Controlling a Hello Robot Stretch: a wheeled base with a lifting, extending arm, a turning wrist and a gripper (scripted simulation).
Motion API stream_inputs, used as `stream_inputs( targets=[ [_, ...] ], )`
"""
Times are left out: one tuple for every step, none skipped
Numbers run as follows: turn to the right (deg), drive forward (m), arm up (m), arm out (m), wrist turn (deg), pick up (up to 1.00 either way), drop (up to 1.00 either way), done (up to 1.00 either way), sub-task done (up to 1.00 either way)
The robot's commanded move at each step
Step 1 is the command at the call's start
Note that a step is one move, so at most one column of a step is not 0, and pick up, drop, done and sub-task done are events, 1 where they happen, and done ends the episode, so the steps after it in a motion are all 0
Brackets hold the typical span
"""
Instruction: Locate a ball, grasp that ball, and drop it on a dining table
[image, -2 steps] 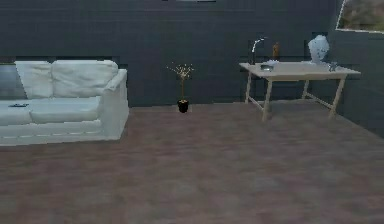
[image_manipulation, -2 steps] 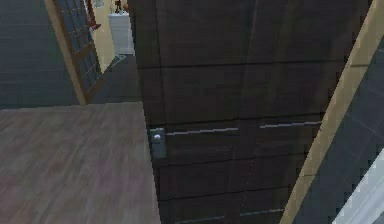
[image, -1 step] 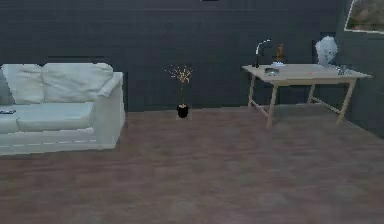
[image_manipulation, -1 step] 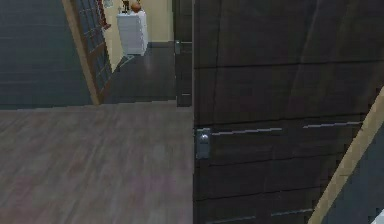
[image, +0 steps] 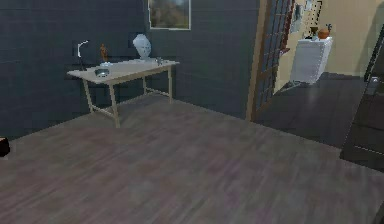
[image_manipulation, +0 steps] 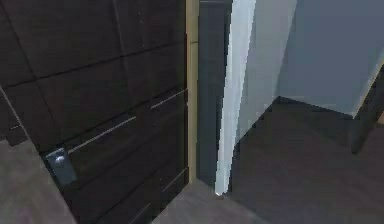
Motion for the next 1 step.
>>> stream_inputs(
  targets=[
    [0.0, 0.50, 0.00, 0.00, 0.0, 0.00, 0.00, 0.00, 0.00]
  ],
)
